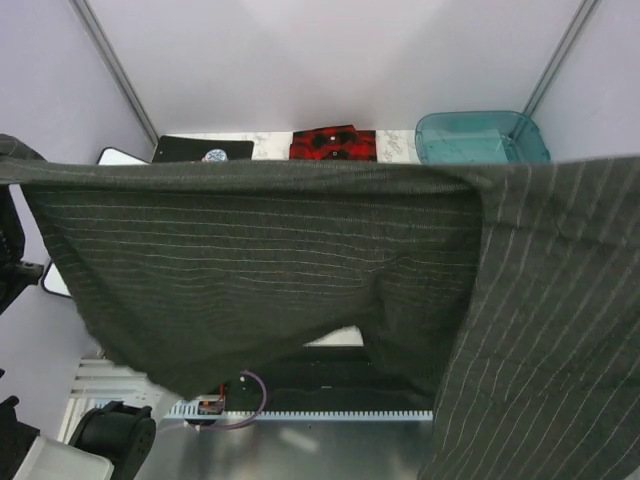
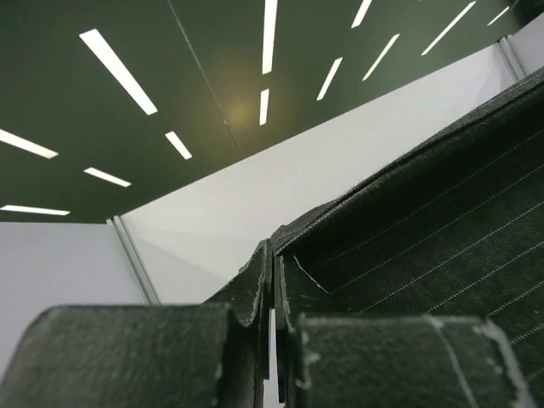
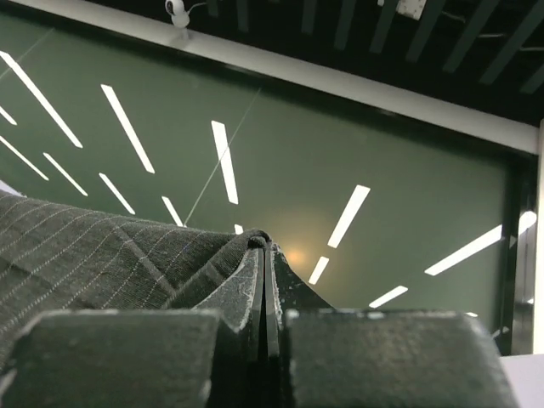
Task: Fold and stack the long sleeve shirts
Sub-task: Flatten the shirt out
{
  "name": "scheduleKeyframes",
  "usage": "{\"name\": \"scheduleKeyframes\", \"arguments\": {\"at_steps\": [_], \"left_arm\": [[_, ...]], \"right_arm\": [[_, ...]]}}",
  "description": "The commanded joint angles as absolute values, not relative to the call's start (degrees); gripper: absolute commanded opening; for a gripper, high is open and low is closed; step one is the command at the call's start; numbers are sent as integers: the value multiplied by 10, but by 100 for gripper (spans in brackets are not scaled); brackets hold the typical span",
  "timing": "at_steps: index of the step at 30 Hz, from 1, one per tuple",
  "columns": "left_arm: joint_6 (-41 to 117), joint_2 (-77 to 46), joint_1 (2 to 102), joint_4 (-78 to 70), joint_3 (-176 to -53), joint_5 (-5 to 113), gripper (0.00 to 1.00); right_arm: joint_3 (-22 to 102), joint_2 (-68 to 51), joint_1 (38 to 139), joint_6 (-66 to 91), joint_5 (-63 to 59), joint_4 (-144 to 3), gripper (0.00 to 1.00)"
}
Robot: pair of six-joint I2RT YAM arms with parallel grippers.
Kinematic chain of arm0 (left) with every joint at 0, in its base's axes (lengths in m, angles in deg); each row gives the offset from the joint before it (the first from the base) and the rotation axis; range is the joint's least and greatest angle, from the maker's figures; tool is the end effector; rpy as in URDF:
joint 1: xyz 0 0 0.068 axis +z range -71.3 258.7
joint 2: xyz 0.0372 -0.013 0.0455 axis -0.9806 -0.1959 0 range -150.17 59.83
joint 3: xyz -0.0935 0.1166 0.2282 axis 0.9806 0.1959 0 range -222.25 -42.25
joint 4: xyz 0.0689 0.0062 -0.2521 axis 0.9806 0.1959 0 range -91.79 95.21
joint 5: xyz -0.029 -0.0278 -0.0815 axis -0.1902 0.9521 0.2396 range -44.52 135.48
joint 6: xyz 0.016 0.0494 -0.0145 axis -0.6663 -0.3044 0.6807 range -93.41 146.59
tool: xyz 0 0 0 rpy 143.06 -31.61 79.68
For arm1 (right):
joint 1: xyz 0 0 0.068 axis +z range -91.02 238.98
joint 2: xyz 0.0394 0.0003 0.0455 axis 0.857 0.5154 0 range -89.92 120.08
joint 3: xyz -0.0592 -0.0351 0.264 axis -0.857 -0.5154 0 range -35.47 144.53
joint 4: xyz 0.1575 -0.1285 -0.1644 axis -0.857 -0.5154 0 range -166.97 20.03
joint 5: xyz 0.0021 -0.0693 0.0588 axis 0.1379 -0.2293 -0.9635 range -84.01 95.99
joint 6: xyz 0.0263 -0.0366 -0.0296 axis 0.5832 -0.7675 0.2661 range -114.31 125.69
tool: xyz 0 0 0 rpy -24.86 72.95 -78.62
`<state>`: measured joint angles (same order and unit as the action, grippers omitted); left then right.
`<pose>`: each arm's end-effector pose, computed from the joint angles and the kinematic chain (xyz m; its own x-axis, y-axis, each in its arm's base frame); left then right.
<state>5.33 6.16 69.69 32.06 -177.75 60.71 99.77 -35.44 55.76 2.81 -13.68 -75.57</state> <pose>-0.0888 0.0046 0.6576 0.8016 0.2271 -0.5531 0.0366 0.9047 0.4246 -0.1249 0.0189 0.6837 0.9656 -0.1016 -0.2395 0.0153 0.9411 -0.3378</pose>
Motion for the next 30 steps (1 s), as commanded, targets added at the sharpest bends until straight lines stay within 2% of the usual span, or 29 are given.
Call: {"name": "scheduleKeyframes", "arguments": {"at_steps": [1,3,4,6,7,10,13,16,20,21,26,29,30], "left_arm": [[45,24,702,337,-1715,523,2],[33,37,702,325,-1610,532,2],[19,46,702,314,-1520,536,2],[6,67,702,271,-1428,551,2],[-10,70,702,257,-1341,556,2],[-32,72,702,193,-1185,584,2],[-45,53,702,111,-1051,617,2],[-45,-4,702,36,-968,626,2],[-65,-152,702,-36,-953,602,2],[-68,-218,702,-36,-967,597,2],[-63,-387,702,-4,-1108,576,2],[-63,-461,701,29,-1186,567,2],[-64,-475,701,37,-1221,565,3]], "right_arm": [[914,-308,560,5,-86,-716,0],[800,-323,560,3,-119,-713,0],[755,-337,560,0,-133,-709,0],[621,-347,560,-10,-169,-704,0],[544,-352,560,-16,-187,-706,0],[411,-346,561,-19,-235,-704,0],[315,-312,560,-27,-263,-687,0],[256,-246,561,-56,-262,-671,2],[239,-116,566,-85,-244,-642,1],[246,-86,566,-87,-230,-640,0],[338,93,569,-79,-206,-652,1],[394,152,577,-80,-174,-666,9],[407,171,581,-80,-159,-671,19]]}}
